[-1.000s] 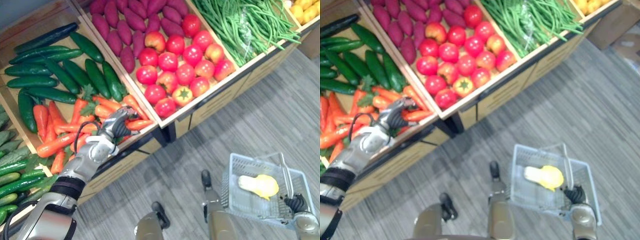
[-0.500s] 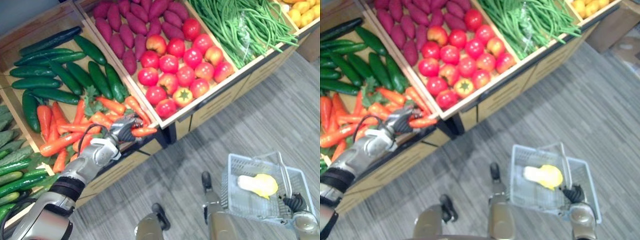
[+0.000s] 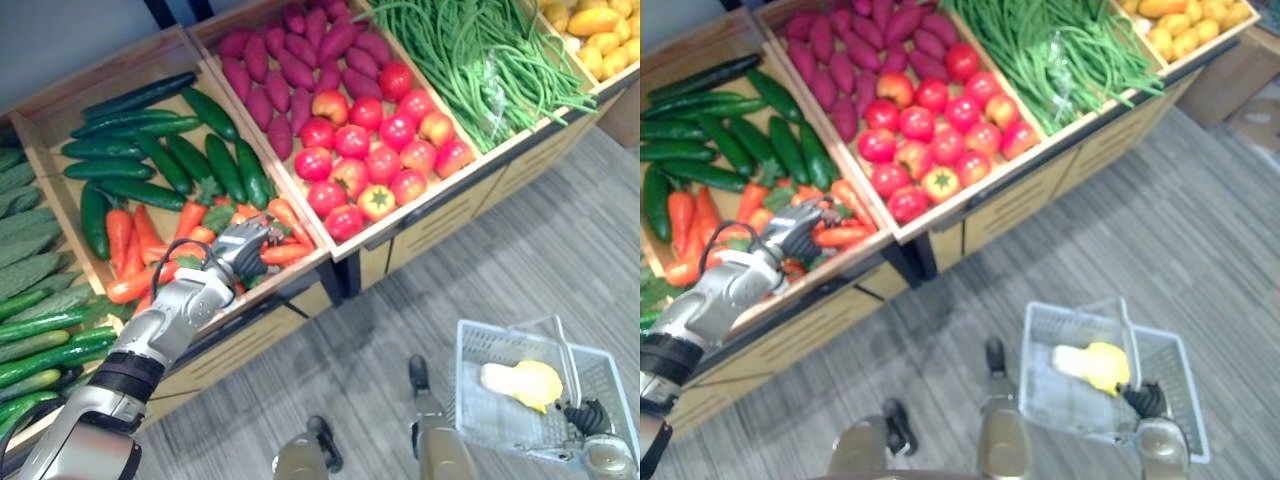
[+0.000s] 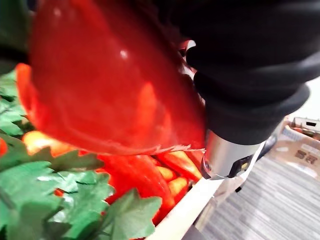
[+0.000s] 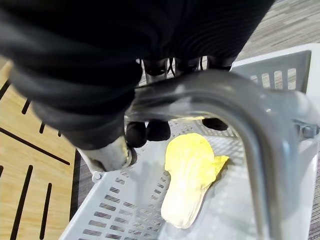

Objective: Pick vegetable in the basket

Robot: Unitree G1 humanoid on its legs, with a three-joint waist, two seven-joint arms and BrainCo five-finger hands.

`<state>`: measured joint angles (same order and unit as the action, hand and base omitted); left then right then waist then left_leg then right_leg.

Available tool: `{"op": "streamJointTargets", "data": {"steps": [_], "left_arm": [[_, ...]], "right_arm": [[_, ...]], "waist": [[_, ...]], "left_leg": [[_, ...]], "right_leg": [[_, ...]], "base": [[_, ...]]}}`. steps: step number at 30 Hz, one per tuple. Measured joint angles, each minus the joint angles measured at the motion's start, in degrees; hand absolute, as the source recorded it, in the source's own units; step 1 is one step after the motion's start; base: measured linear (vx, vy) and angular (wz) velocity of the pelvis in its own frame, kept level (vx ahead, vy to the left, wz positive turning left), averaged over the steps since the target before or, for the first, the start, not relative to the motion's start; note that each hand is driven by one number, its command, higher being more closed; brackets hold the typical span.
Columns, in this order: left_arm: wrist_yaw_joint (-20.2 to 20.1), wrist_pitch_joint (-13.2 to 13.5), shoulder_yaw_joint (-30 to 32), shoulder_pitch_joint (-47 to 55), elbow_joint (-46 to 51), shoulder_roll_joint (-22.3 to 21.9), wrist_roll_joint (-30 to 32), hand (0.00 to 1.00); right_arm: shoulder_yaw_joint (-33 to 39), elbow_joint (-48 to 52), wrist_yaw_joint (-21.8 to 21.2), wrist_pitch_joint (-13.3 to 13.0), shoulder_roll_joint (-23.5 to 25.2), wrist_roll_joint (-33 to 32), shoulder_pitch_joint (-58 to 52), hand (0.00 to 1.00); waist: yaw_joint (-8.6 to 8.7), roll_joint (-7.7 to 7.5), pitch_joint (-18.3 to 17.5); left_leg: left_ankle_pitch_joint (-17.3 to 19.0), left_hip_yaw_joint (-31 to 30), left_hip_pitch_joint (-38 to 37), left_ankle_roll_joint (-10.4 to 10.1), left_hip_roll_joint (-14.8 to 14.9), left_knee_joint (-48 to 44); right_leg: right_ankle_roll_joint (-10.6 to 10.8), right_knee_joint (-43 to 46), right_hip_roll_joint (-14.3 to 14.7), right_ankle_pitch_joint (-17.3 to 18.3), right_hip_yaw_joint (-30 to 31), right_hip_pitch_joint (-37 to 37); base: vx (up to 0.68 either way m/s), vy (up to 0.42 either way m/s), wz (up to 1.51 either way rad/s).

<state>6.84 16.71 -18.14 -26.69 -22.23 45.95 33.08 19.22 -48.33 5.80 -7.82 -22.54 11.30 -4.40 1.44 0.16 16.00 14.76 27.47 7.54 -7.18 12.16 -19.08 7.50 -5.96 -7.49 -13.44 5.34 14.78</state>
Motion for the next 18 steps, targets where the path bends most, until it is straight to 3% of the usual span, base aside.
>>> {"op": "streamJointTargets", "data": {"steps": [9, 13, 18], "left_arm": [[1.9, -0.6, 4.0, 0.3, 6.0, 2.1, 2.1, 1.0], [2.7, -0.5, 5.6, 3.1, 10.4, 4.7, 2.1, 1.0], [3.7, 0.7, 9.6, 8.9, 16.1, 4.9, 2.0, 1.0]], "right_arm": [[0.8, -1.1, 0.0, 0.0, 1.1, 0.0, -2.1, 1.0], [2.0, -1.9, 0.0, 0.0, 2.0, 0.0, -2.6, 1.0], [2.8, -2.2, 0.0, 0.1, 2.7, 0.0, -3.4, 1.0]], "waist": [[-0.15, -0.08, -3.7], [-0.29, -0.24, -4.8], [-0.41, -0.51, -6.3]], "left_leg": [[-0.4, -1.7, 0.1, 0.2, -0.5, 0.0], [-0.4, -2.2, -0.3, 0.3, -0.6, 0.0], [-0.9, -2.9, -0.7, 0.4, -1.1, 0.7]], "right_leg": [[0.0, 0.0, -0.6, 0.0, -1.6, -1.0], [0.0, 0.0, -0.8, 0.0, -1.9, -1.7], [0.0, -0.1, -1.1, 0.1, -2.5, -2.3]], "base": [[-0.04, -0.052, 0.09], [-0.04, -0.041, 0.05], [-0.04, -0.041, 0.08]]}}
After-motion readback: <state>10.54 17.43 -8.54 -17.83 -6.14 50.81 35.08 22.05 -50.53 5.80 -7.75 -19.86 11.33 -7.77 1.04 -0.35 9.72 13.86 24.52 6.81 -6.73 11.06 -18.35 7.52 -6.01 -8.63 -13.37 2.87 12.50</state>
